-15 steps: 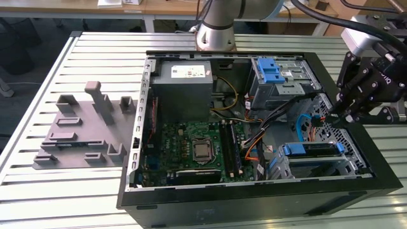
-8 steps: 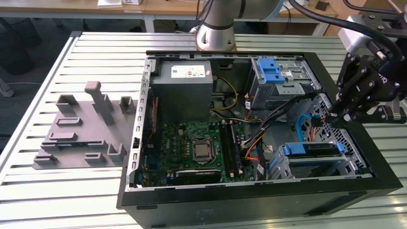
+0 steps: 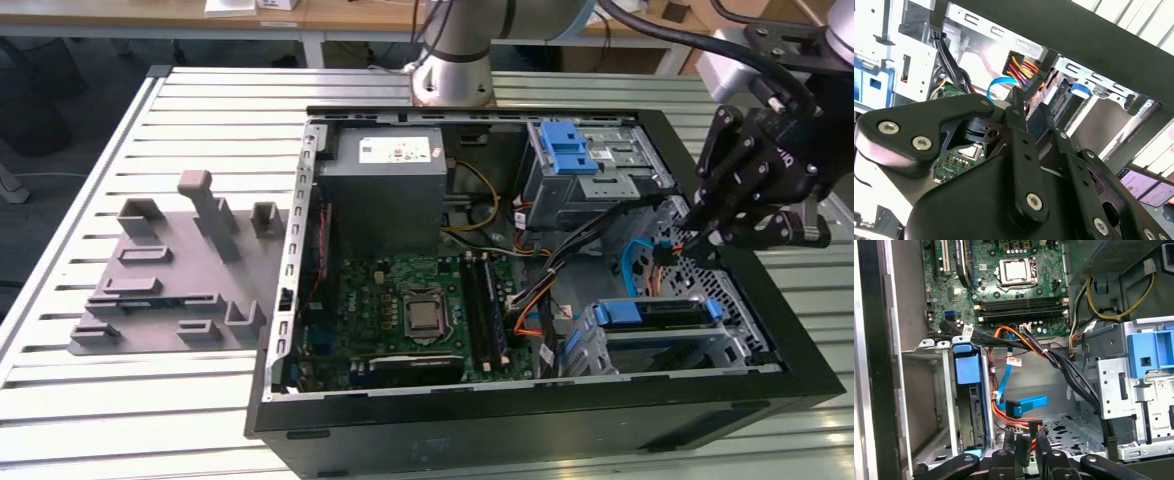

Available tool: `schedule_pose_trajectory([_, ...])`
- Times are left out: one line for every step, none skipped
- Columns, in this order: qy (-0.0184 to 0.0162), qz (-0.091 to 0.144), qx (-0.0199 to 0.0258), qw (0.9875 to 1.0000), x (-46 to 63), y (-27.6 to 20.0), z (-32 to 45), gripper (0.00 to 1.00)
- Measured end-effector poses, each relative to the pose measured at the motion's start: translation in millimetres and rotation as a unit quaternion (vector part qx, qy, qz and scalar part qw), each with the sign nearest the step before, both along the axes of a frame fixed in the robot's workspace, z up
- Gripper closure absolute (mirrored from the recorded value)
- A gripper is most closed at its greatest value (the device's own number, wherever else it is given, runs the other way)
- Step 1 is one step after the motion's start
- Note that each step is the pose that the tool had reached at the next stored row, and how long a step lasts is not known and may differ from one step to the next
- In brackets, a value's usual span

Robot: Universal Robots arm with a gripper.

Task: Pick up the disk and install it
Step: 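Insert the first disk wire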

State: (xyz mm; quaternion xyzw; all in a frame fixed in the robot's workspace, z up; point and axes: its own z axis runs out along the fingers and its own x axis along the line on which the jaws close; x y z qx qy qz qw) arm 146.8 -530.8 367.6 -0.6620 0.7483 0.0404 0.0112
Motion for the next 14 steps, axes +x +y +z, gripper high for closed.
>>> schedule_pose_trajectory([0.0012, 0.000, -0.0022, 1.0000, 0.8, 1.1, -0.3, 0.69])
schedule_pose_trajectory([0.0020, 0.000, -0.0059, 1.0000, 1.7, 1.8, -0.6, 0.69])
schedule_pose_trajectory([0.0024, 0.000, -0.0097, 1.0000, 2.4, 2.3, -1.0, 0.69])
schedule_pose_trajectory([0.0029, 0.000, -0.0134, 0.9999, 3.1, 3.0, -1.4, 0.69])
schedule_pose_trajectory([0.0036, -0.001, -0.0168, 0.9999, 3.8, 3.7, -1.9, 0.69])
schedule_pose_trajectory([0.0046, -0.001, -0.0197, 0.9998, 4.4, 4.6, -2.4, 0.69])
schedule_pose_trajectory([0.0066, -0.001, -0.0206, 0.9998, 4.9, 5.9, -2.9, 0.69])
schedule_pose_trajectory([0.0095, -0.001, -0.0207, 0.9997, 5.5, 7.2, -3.5, 0.69])
schedule_pose_trajectory([0.0132, -0.001, -0.0207, 0.9997, 6.4, 8.2, -4.5, 0.69])
schedule_pose_trajectory([0.0156, -0.002, -0.0208, 0.9997, 7.3, 8.9, -5.4, 0.69])
schedule_pose_trajectory([0.0174, -0.002, -0.0209, 0.9996, 8.1, 9.4, -6.1, 0.69])
schedule_pose_trajectory([0.0191, -0.003, -0.0212, 0.9996, 8.9, 10.0, -6.8, 0.69])
schedule_pose_trajectory([0.0204, -0.004, -0.0213, 0.9996, 9.7, 10.5, -7.5, 0.69])
schedule_pose_trajectory([0.0213, -0.005, -0.0215, 0.9995, 10.5, 11.1, -8.1, 0.69])
